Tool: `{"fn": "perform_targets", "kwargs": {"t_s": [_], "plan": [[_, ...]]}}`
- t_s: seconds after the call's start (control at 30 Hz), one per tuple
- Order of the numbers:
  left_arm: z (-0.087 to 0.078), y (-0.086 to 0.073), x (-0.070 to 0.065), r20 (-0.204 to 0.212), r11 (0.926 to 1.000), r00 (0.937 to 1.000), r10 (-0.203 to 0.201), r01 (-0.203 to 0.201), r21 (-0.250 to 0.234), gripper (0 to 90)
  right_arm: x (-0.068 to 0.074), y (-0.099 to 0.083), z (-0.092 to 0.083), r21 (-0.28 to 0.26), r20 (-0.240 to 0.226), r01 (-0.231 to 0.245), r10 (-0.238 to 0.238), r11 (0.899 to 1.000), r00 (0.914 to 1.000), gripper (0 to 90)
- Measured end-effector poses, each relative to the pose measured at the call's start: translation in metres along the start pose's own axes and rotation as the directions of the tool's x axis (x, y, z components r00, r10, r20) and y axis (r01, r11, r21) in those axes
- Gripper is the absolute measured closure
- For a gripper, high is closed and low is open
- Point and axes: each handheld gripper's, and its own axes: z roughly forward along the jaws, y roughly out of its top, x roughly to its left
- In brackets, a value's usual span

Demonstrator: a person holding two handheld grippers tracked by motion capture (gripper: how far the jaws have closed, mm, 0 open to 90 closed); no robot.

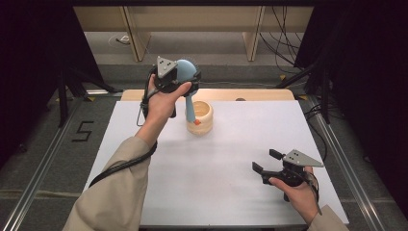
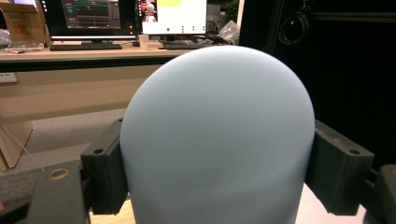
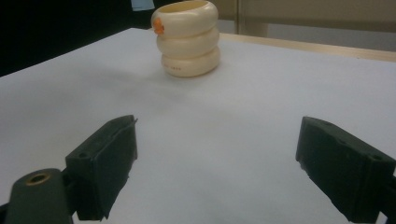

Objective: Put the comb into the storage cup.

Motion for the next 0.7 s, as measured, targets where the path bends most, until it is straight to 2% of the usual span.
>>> {"fn": "perform_targets", "kwargs": {"t_s": [0.43,0.7], "plan": [[0.0027,0.0029,-0.0006,0.001,0.9998,1.0000,0.006,-0.006,-0.020,19.7,-0.0001,0.0001,-0.0001,-0.001,0.000,0.001,-0.001,1.000,1.0000,13.5],[0.0065,0.0014,0.0012,0.000,0.9997,1.0000,-0.004,0.004,-0.025,19.7,-0.0003,0.0002,-0.0002,-0.001,-0.001,0.003,-0.003,1.000,1.0000,13.5]]}}
